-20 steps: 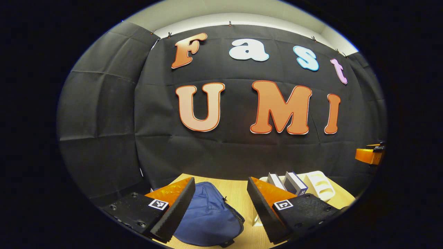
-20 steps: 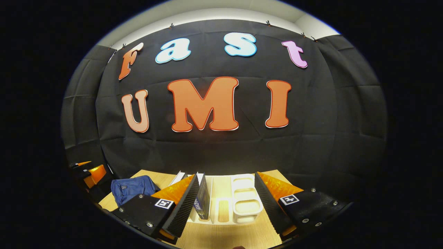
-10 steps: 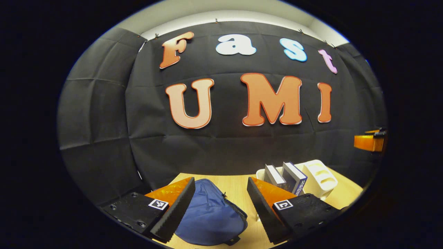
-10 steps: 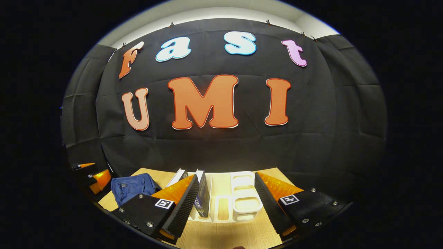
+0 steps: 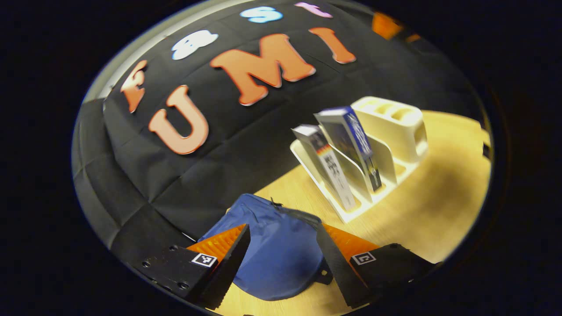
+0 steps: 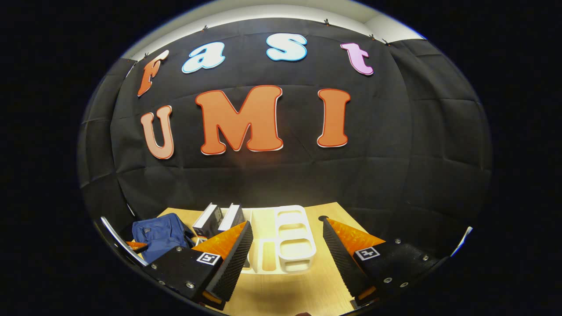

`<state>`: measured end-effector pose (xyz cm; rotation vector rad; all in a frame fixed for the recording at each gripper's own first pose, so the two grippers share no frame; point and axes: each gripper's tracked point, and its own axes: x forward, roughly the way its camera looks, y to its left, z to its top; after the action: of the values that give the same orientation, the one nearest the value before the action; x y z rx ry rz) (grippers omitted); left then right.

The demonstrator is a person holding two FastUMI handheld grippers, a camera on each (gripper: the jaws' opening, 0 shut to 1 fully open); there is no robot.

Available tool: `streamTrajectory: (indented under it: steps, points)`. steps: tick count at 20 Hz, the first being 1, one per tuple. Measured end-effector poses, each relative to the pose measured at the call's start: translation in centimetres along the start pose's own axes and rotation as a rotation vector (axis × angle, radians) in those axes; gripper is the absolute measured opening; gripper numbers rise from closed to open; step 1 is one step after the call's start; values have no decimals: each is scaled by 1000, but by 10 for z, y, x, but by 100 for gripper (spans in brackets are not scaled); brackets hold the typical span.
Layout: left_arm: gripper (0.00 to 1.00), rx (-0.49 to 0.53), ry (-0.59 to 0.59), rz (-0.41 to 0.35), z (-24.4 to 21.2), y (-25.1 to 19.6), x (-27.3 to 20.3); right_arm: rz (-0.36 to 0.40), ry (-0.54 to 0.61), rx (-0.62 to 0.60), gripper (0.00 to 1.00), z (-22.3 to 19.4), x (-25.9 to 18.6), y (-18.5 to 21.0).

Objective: Open the schoolbag, grab two books from the bookshelf and put them into the schoolbag.

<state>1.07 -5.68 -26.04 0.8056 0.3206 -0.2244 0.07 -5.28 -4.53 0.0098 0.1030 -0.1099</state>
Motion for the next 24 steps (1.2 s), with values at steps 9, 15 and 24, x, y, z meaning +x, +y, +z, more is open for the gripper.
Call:
streamTrajectory:
  steps: [9,15,24]
  points:
    - [96,113,320,-70,-117,-30,44,-33,61,-39,95,-15,8,-15]
    - [96,62,394,-113,-123,-28,37,17,78,-46,95,-20,16,9]
    - [95,14,442,-115,-125,-6,41,43,85,-59,96,-20,21,26]
